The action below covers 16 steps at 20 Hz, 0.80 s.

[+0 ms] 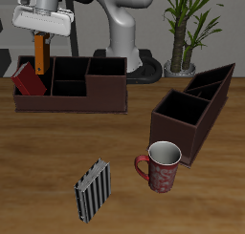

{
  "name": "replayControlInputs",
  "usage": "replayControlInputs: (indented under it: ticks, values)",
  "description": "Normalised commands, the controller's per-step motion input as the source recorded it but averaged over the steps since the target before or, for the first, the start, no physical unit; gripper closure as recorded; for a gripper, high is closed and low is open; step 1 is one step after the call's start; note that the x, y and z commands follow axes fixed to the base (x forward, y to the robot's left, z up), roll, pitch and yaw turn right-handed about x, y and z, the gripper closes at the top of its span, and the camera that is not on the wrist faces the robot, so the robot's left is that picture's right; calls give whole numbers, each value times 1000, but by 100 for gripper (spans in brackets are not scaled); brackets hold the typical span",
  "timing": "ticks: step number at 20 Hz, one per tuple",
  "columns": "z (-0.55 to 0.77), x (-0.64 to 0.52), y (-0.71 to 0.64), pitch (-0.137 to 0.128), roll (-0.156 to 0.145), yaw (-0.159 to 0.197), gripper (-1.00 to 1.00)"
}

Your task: Place the red book into the back desk caddy's left compartment and place the orange book into the back desk caddy's left compartment and place the striped book into the left desk caddy's right compartment

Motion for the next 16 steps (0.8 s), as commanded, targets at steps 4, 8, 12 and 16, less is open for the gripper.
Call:
replayControlInputs:
  ticks: [4, 8, 12, 16]
  values:
    - [-33, -51, -85, 5, -30, -31, 100]
    - [-168, -38, -99, 22, -25, -26, 100]
    - [-158, 57, 102, 28, 13, -21, 100]
    - [-184, 28, 124, 28, 30, -15, 100]
